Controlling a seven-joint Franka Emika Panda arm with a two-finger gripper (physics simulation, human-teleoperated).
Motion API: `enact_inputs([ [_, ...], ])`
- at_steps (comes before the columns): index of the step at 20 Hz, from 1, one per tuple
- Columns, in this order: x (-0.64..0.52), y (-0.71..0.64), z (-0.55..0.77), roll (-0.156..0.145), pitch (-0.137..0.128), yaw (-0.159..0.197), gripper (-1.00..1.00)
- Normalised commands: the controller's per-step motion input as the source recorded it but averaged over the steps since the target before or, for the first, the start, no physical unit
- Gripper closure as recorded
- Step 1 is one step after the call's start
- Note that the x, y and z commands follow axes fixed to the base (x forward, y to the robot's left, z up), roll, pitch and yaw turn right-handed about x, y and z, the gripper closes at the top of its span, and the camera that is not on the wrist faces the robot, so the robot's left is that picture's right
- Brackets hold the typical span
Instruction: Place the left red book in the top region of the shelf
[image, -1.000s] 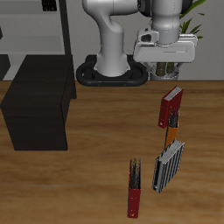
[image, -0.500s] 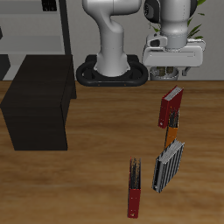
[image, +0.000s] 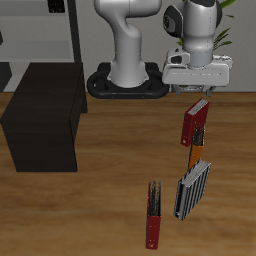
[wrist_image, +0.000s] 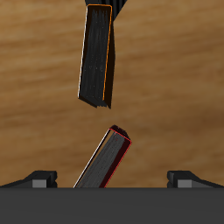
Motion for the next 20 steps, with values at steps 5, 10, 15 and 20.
enact_inputs([
  [5, 0.03, 0.05, -0.22, 0.008, 0.012, -0.049, -1.0],
  [10, 0.01, 0.02, -0.16, -0.003, -0.019, -0.038, -1.0],
  [15, -0.03, 0.02, -0.21, 0.02, 0.014, -0.043, -1.0],
  [20, -0.01, 0.0, -0.18, -0.002, -0.009, -0.048, -1.0],
])
